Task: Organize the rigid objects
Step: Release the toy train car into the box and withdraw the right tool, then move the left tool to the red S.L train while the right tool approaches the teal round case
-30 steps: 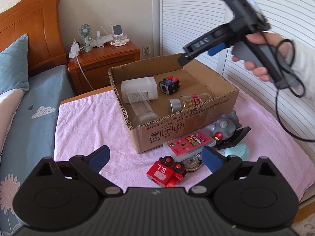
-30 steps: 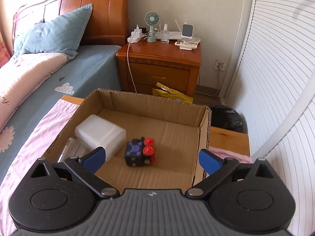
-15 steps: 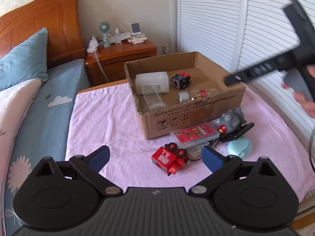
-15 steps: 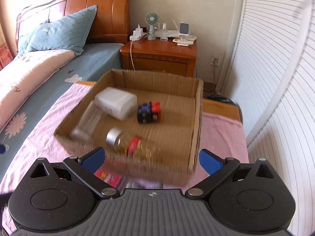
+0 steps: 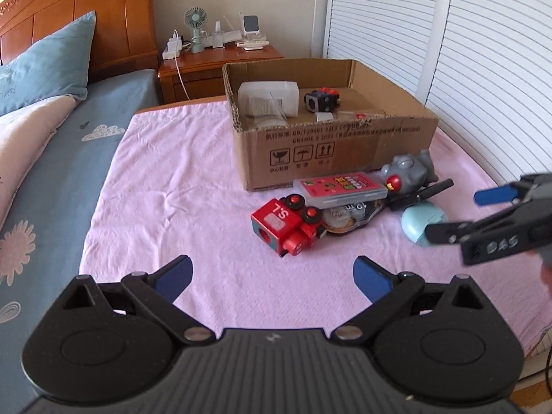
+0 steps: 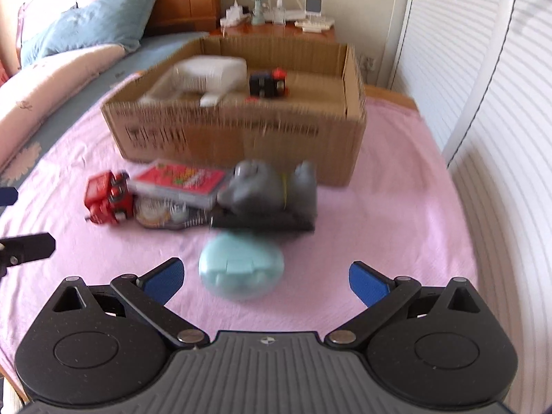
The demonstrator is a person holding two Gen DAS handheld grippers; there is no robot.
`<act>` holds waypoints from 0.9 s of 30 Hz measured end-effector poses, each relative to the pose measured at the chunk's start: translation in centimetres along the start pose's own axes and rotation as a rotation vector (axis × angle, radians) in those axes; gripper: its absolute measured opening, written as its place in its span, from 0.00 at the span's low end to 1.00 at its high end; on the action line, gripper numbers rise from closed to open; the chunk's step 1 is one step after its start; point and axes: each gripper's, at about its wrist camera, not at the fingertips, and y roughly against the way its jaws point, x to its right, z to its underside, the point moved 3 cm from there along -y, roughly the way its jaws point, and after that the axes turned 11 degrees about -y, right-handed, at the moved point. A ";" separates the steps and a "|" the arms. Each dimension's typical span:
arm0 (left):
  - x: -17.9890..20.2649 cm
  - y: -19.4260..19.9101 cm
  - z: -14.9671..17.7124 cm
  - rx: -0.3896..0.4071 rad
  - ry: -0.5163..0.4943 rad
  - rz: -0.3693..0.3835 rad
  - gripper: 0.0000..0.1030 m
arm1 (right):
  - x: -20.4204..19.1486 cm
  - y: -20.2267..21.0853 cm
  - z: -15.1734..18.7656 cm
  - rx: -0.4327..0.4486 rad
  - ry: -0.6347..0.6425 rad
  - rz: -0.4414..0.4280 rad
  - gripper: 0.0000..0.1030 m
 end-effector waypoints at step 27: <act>0.2 -4.6 -0.5 -0.024 -0.060 0.057 0.96 | 3.0 -1.5 2.3 0.052 -0.081 0.084 1.00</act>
